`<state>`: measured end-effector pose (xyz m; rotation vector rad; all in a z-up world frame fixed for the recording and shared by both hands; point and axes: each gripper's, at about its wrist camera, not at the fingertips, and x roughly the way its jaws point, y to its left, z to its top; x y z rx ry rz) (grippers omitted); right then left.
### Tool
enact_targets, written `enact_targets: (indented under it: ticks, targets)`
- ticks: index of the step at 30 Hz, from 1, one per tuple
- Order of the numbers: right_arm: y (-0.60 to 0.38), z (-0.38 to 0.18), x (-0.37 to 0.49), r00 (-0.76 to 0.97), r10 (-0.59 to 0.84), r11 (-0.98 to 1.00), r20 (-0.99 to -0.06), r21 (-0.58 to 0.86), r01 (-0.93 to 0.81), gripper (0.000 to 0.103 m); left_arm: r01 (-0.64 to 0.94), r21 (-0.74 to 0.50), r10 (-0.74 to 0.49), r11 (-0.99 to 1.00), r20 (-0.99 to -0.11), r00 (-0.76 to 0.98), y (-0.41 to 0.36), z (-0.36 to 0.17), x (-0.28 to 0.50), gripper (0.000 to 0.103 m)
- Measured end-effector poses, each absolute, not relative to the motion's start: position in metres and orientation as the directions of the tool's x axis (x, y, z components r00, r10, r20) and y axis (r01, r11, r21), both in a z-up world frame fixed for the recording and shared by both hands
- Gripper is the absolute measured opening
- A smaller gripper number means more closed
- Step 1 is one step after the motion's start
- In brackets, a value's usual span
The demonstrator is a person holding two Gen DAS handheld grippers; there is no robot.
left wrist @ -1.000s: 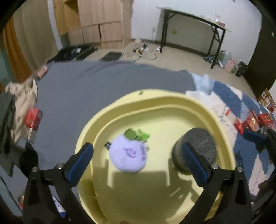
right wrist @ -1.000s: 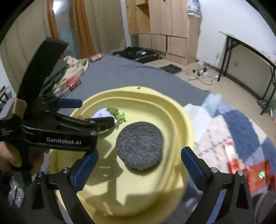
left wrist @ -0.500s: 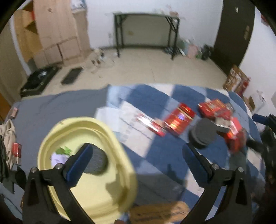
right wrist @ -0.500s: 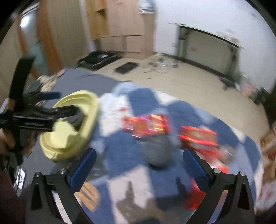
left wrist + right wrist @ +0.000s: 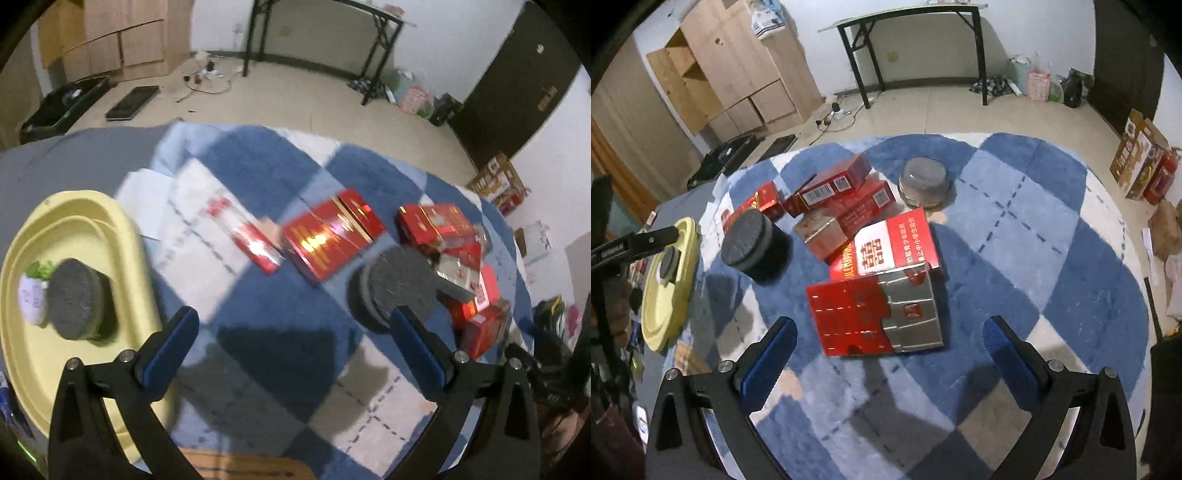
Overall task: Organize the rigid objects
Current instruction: 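Move both tools back from the tray toward the objects on the rug, then grasp the second black foam puck with the left tool while the right tool grasps a red-silver box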
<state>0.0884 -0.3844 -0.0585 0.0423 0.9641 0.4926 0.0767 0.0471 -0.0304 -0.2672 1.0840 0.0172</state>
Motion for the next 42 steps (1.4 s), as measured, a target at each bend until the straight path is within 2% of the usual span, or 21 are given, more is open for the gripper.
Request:
enact_targets:
  ticks: [3, 6, 10, 18, 24, 27, 29, 36, 42]
  targets:
    - [-0.377, -0.06, 0.096, 0.463, 0.414, 0.885, -0.784, 0.228, -0.405, 0.103, -0.056, -0.135, -0.09, 0.989, -0.865, 0.493, 0.011, -0.032, 0.078, 0.103]
    - [-0.367, -0.064, 0.102, 0.457, 0.417, 0.883, -0.786, 0.229, -0.411, 0.103, -0.014, -0.116, -0.094, 0.993, -0.865, 0.493, -0.013, -0.033, 0.085, 0.103]
    - [-0.346, -0.077, 0.109, 0.446, 0.408, 0.883, -0.796, 0.221, -0.413, 0.103, -0.005, -0.114, -0.098, 0.993, -0.872, 0.479, -0.04, -0.038, 0.105, 0.103]
    - [-0.328, -0.101, 0.123, 0.419, 0.389, 0.885, -0.82, 0.207, -0.416, 0.103, -0.002, -0.013, -0.011, 1.0, -0.888, 0.459, -0.061, -0.061, 0.128, 0.103]
    - [-0.311, -0.108, 0.134, 0.423, 0.362, 0.891, -0.831, 0.175, -0.418, 0.103, -0.026, -0.038, -0.022, 0.999, -0.889, 0.457, -0.055, -0.072, 0.136, 0.101]
    - [-0.309, -0.109, 0.135, 0.423, 0.357, 0.893, -0.833, 0.171, -0.417, 0.101, -0.003, -0.036, -0.03, 0.999, -0.89, 0.455, -0.057, -0.073, 0.134, 0.07]
    - [-0.309, -0.109, 0.134, 0.43, 0.353, 0.892, -0.831, 0.159, -0.423, 0.092, -0.013, -0.037, -0.027, 0.999, -0.894, 0.448, -0.056, -0.074, 0.132, 0.07]
    - [-0.317, -0.104, 0.127, 0.43, 0.348, 0.893, -0.833, 0.156, -0.422, 0.091, -0.032, -0.02, -0.001, 0.999, -0.871, 0.492, -0.052, -0.058, 0.115, 0.069]
    - [-0.328, -0.082, 0.108, 0.473, 0.356, 0.889, -0.806, 0.136, -0.437, 0.091, -0.056, -0.003, 0.032, 0.998, -0.783, 0.621, -0.039, -0.011, 0.086, 0.07]
